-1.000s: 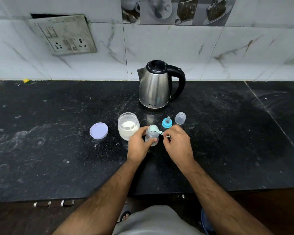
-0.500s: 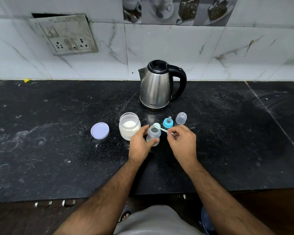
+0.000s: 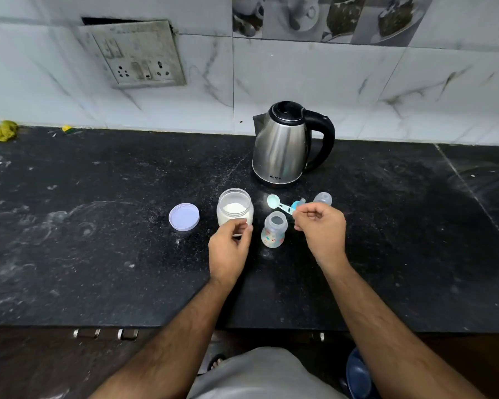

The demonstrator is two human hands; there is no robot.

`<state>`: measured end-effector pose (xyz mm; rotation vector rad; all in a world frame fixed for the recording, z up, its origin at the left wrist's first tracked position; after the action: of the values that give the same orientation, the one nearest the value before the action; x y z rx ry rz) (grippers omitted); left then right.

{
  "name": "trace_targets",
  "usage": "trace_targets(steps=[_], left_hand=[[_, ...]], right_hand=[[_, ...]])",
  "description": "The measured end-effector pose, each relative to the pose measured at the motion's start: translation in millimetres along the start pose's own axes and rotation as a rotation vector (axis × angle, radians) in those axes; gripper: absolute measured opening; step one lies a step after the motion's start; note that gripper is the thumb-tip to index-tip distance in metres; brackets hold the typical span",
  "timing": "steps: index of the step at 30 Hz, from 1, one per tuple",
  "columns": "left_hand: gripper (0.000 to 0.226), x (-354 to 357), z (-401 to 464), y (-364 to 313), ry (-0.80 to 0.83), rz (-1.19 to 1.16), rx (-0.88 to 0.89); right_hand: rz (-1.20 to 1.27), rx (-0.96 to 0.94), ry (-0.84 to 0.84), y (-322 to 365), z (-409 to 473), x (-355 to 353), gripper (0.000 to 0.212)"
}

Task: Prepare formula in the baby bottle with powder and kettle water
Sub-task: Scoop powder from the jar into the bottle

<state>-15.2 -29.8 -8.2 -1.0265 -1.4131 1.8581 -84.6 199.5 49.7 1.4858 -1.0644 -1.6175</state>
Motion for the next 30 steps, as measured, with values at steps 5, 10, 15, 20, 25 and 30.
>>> trace_targets(steps=[5, 10, 15, 20, 25, 30], left_hand=[[0.013, -30, 9, 13, -0.086, 0.01, -0.036], [0.035, -47, 19, 27, -0.096, 0.054, -0.081], [0.057, -46, 32, 32, -0.018, 0.074, -0.077], [0.071, -39, 40, 34, 0.06, 0.059, -0.094], [0.068, -36, 42, 32, 0.071, 0.053, -0.079], [0.061, -34, 43, 31, 0.085, 0.046, -0.069]], right_hand=[[-0.091, -0.098, 0.117, 34, 14, 34, 0.029], [-0.38, -0.293, 0.197, 76, 24, 75, 0.02], [-0.824, -0.422, 0.36, 88, 24, 126, 0.02], [-1.045, -0.539, 0.432, 94, 19, 162, 0.018], [-1.168, -0.566, 0.45, 88, 17, 180, 0.021], [-1.098, -0.525, 0.425, 89, 23, 172, 0.019]])
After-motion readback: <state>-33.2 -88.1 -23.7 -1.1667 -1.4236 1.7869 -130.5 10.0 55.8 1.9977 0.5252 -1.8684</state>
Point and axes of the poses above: each hand's wrist, its own z-axis towards the middle knuckle, its own x-axis out of the palm, y = z × x, the point moved 10 cm from there along z, towards the middle knuckle, and after that the axes turned 9 degrees about -z, right-handed, at the moved point
